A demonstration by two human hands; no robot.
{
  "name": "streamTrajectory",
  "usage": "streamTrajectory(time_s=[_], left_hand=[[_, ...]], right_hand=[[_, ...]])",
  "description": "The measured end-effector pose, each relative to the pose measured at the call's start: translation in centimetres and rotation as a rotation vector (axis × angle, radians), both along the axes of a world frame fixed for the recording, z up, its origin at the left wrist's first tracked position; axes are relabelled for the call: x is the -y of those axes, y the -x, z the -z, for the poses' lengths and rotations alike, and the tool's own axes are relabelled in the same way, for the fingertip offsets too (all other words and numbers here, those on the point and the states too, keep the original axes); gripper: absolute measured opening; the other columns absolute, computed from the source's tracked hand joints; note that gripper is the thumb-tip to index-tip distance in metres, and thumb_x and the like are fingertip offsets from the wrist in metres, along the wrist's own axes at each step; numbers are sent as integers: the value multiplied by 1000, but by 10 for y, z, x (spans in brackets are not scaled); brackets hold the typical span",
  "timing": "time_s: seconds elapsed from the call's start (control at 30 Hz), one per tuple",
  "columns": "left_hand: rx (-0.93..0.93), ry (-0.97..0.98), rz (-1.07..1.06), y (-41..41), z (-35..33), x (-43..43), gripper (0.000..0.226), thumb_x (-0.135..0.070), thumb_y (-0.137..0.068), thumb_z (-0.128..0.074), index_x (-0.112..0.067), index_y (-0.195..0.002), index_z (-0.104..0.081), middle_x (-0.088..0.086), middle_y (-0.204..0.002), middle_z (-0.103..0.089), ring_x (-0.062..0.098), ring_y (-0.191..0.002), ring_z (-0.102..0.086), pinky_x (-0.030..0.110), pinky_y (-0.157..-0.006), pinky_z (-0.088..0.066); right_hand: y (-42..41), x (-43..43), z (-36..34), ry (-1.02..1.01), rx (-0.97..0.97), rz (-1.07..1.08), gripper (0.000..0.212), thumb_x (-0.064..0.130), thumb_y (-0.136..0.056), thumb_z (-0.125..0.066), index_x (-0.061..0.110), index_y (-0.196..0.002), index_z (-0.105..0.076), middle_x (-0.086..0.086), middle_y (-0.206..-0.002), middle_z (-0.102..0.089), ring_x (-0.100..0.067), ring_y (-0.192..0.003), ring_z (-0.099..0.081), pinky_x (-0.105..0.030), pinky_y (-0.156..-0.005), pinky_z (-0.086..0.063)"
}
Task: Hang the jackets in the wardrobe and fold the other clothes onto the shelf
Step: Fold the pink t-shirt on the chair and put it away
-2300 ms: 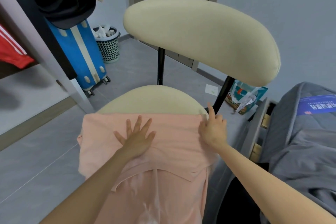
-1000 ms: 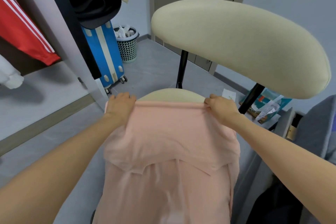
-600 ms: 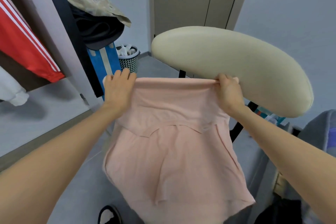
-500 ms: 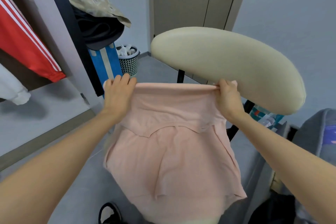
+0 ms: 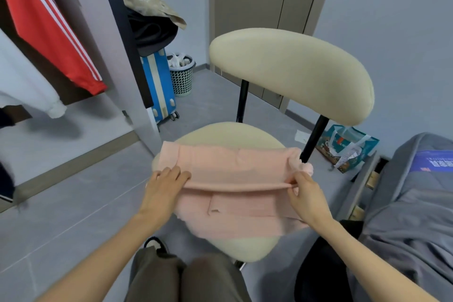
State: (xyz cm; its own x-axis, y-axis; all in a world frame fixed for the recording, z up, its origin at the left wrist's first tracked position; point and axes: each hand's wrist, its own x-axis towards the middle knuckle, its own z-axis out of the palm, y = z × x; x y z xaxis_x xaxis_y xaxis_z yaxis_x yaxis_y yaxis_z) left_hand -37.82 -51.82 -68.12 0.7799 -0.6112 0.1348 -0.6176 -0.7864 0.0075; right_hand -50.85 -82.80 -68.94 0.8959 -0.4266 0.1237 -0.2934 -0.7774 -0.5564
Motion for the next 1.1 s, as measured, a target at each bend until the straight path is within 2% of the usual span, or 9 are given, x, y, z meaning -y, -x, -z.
streamTrajectory(time_s=[0.13, 0.3, 0.43, 0.57, 0.7, 0.8, 0.9, 1.0, 1.1], left_hand=[[-93, -76, -91, 19, 20, -4, 59, -7, -86, -48, -32, -138, -38, -3, -125, -46, 21, -115, -44, 32, -87, -28], [-137, -126, -107, 34, 30, -3, 58, -12, -93, -41, -32, -145, -29, -5, -128, -48, 20, -118, -44, 30, -92, -29], [-62, 21, -143, 34, 19, -1, 61, -3, -83, -49, -27, -139, -42, -1, -124, -56, 26, -109, -49, 34, -82, -29], [66, 189, -64, 36, 14, -3, 65, 15, -65, -60, -16, -121, -63, 7, -100, -70, 31, -87, -57, 37, -73, -34], [-191, -35, -1, 44, 24, -12, 76, 7, -75, -50, -35, -138, -43, -1, -114, -63, 27, -102, -49, 28, -76, -23], [-454, -229, 38, 49, 34, -15, 81, 2, -81, -41, -45, -145, -24, 6, -118, -55, 29, -109, -47, 28, -77, -24], [-554, -226, 52, 47, 37, -14, 72, -3, -84, -44, -39, -145, -32, 5, -124, -50, 26, -116, -47, 27, -85, -33], [-451, -85, 45, 38, 32, 0, 55, -6, -87, -44, -31, -136, -49, 1, -112, -43, 23, -114, -42, 28, -87, -34], [-391, 52, 3, 32, 30, 29, 53, -9, -94, -40, -24, -144, -39, 4, -129, -40, 24, -119, -38, 35, -96, -36]], right_hand=[[23, -7, 21, -81, -54, -11, 17, -1, -86, -54, 14, -81, -47, -2, -90, -50, -24, -80, -48, -31, -63, -28], [30, -7, 47, -155, -221, 10, 12, 2, -93, -46, 9, -87, -38, -11, -97, -43, -23, -85, -38, -30, -65, -22], [28, -9, 41, -218, -129, 44, 19, 3, -94, -44, 14, -82, -34, -3, -90, -38, -18, -81, -34, -28, -61, -23], [34, -13, 30, -222, 22, 86, 31, 8, -93, -47, 23, -74, -28, 3, -80, -32, -3, -70, -31, -16, -57, -27], [42, -14, 37, -227, -265, 97, 10, 15, -95, -45, 8, -93, -39, -12, -104, -42, -21, -86, -38, -30, -64, -28], [46, -14, 38, -126, -520, 44, 20, 18, -97, -43, 2, -110, -46, -16, -119, -43, -30, -99, -45, -35, -78, -35], [45, -20, 26, 24, -635, 23, 16, 24, -96, -40, 9, -101, -44, -6, -103, -47, -28, -89, -47, -34, -71, -36], [34, -31, 12, 224, -555, 29, 8, 22, -94, -39, 14, -94, -40, -3, -86, -51, -27, -77, -50, -31, -61, -37], [11, -43, 8, 140, -345, -18, 20, 21, -96, -40, 17, -112, -51, -5, -106, -61, -28, -96, -55, -35, -75, -45]])
